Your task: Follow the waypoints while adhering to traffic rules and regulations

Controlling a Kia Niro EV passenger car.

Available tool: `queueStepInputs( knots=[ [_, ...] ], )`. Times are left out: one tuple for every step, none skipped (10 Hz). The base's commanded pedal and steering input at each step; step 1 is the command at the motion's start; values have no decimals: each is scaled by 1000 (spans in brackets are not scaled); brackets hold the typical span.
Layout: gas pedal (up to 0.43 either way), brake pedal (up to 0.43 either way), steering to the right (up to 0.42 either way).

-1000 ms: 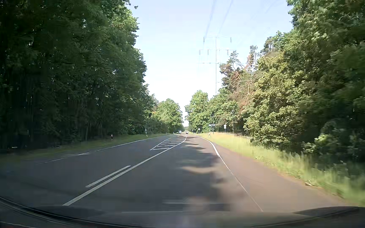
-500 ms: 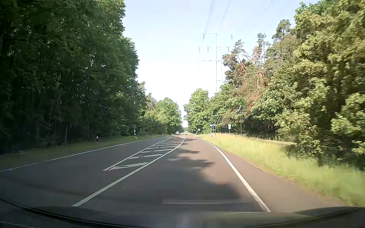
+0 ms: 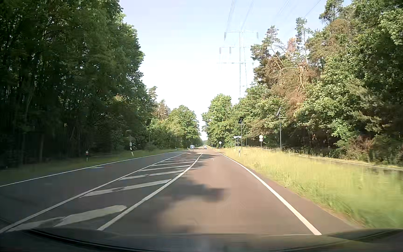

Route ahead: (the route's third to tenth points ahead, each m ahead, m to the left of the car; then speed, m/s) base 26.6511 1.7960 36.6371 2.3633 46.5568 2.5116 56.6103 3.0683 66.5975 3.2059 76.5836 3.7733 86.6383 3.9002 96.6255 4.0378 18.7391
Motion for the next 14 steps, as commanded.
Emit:
queueStepInputs(
  knots=[
    [150,30,-3],
    [150,30,-3],
    [150,30,-4],
    [150,30,-4],
    [150,30,-3],
    [150,30,-3],
    [150,30,-3],
    [150,30,-3],
    [150,30,-3],
    [150,30,-3],
    [150,30,-3],
    [150,30,-3],
    [150,30,-3],
    [150,30,-3]
  ],
)
